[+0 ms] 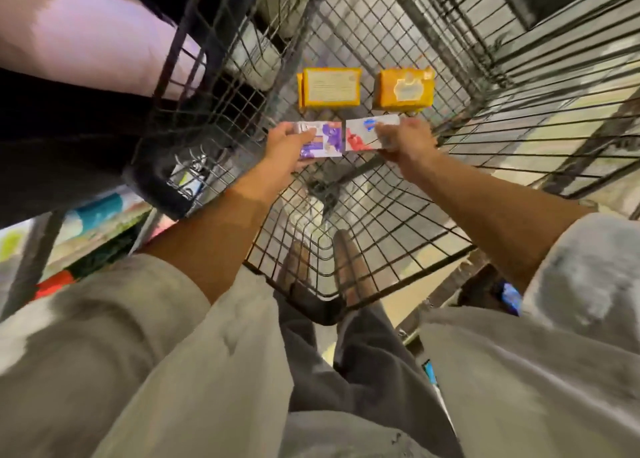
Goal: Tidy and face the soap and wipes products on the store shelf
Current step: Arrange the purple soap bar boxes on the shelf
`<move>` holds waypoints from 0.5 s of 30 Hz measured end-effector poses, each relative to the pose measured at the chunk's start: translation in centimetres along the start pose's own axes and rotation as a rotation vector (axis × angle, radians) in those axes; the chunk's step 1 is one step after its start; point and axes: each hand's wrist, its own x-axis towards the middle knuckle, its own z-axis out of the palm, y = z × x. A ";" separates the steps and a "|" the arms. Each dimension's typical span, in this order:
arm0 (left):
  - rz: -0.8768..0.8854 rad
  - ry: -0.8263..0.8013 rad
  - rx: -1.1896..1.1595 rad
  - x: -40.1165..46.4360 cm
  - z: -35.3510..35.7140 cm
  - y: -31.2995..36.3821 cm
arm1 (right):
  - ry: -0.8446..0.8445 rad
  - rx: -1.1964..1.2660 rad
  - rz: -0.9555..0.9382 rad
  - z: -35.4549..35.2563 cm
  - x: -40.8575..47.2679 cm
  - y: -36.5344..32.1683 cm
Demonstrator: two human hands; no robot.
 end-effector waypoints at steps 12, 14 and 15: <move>0.094 0.122 0.339 -4.8 0.3 1.3 | 0.105 -0.324 -0.125 -1.6 -3.7 -0.2; 0.141 0.141 0.435 -7.7 -0.4 2.0 | 0.083 -0.481 -0.248 -2.1 -7.1 -1.3; 0.182 0.161 0.493 -9.6 -0.8 2.5 | 0.063 -0.551 -0.318 -2.4 -9.0 -1.9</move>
